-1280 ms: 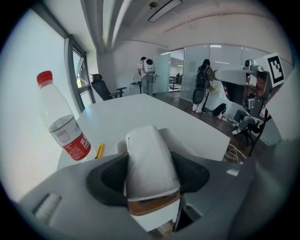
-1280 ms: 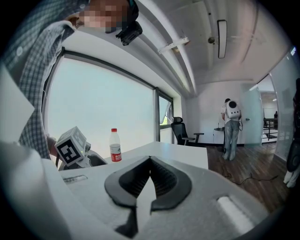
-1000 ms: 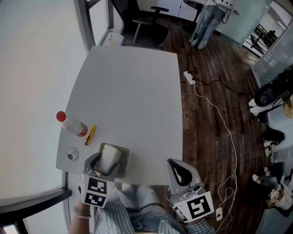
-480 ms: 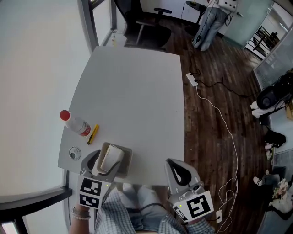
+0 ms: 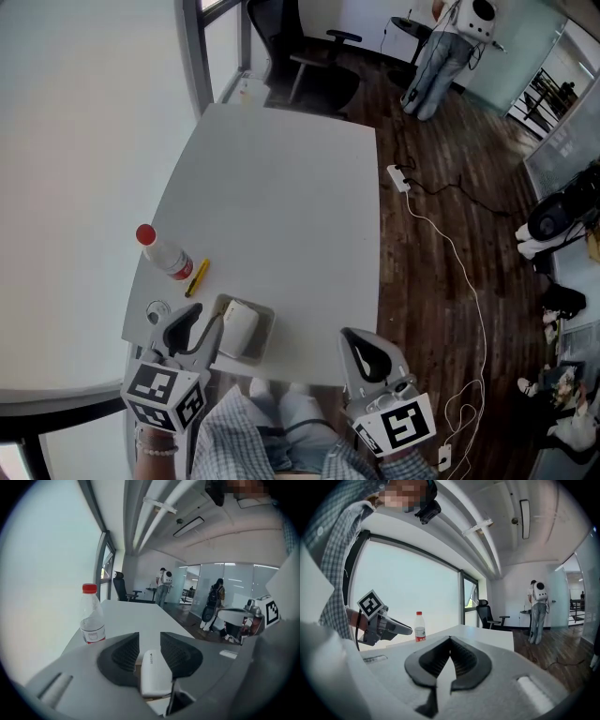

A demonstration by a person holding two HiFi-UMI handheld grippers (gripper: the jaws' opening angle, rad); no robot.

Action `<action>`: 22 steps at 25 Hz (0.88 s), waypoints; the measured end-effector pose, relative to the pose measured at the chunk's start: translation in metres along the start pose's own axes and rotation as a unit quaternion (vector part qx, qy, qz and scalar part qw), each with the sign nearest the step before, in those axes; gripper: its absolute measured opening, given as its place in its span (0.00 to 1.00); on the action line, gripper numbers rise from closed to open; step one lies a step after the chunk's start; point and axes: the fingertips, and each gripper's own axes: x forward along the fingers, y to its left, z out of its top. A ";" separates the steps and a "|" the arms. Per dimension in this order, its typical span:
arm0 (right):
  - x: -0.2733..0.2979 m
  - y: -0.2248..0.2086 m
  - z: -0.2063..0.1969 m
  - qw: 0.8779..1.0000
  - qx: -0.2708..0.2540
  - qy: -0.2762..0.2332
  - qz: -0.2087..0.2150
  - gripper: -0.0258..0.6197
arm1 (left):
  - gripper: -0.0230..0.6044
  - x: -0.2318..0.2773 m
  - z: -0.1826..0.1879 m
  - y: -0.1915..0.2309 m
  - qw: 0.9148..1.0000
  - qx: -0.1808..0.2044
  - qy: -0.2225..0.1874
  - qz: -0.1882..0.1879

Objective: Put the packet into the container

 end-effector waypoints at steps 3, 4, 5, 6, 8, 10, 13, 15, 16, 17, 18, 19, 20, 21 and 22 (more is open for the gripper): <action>-0.001 -0.001 0.005 1.000 -0.004 -0.007 0.000 0.04 | 0.18 -0.009 0.014 0.002 0.999 -0.026 -0.021 -0.001; -0.001 -0.002 0.008 1.000 -0.006 -0.009 0.001 0.04 | 0.15 -0.012 0.019 0.002 0.999 -0.032 -0.029 -0.001; -0.001 -0.003 0.010 1.000 -0.007 -0.013 0.001 0.04 | 0.13 -0.014 0.025 0.002 0.999 -0.035 -0.037 0.001; -0.001 -0.003 0.013 1.000 -0.008 -0.016 0.001 0.04 | 0.09 -0.017 0.032 0.002 0.998 -0.037 -0.044 0.003; -0.001 -0.004 0.019 1.000 -0.011 -0.023 0.002 0.04 | 0.04 -0.024 0.046 0.000 0.998 -0.037 -0.053 0.009; -0.002 -0.006 0.025 0.999 -0.016 -0.028 0.003 0.04 | 0.04 -0.031 0.058 -0.002 0.997 -0.033 -0.061 0.014; -0.002 -0.009 0.032 0.999 -0.022 -0.036 0.002 0.04 | 0.04 -0.038 0.076 -0.007 0.996 -0.017 -0.082 0.015; 0.000 -0.013 0.036 0.999 -0.026 -0.041 0.003 0.04 | 0.04 -0.040 0.085 -0.010 0.995 -0.008 -0.095 0.012; 0.001 -0.014 0.039 0.999 -0.028 -0.045 0.003 0.04 | 0.04 -0.041 0.089 -0.010 0.995 -0.007 -0.102 0.010; 0.002 -0.016 0.042 0.998 -0.030 -0.048 0.003 0.04 | 0.04 -0.041 0.092 -0.011 0.994 -0.009 -0.109 0.006; 0.004 -0.018 0.045 0.998 -0.031 -0.052 0.003 0.04 | 0.04 -0.042 0.095 -0.012 0.993 -0.013 -0.118 0.001; 0.004 -0.019 0.048 0.998 -0.033 -0.055 0.003 0.04 | 0.04 -0.044 0.098 -0.014 0.992 -0.018 -0.127 -0.005; 0.004 -0.020 0.050 0.998 -0.033 -0.058 0.002 0.04 | 0.04 -0.046 0.101 -0.017 0.990 -0.024 -0.136 -0.012; 0.004 -0.022 0.053 0.998 -0.034 -0.061 0.002 0.04 | 0.04 -0.048 0.105 -0.020 0.989 -0.027 -0.144 -0.017; 0.004 -0.023 0.056 0.997 -0.035 -0.064 0.001 0.04 | 0.04 -0.050 0.108 -0.022 0.988 -0.028 -0.151 -0.020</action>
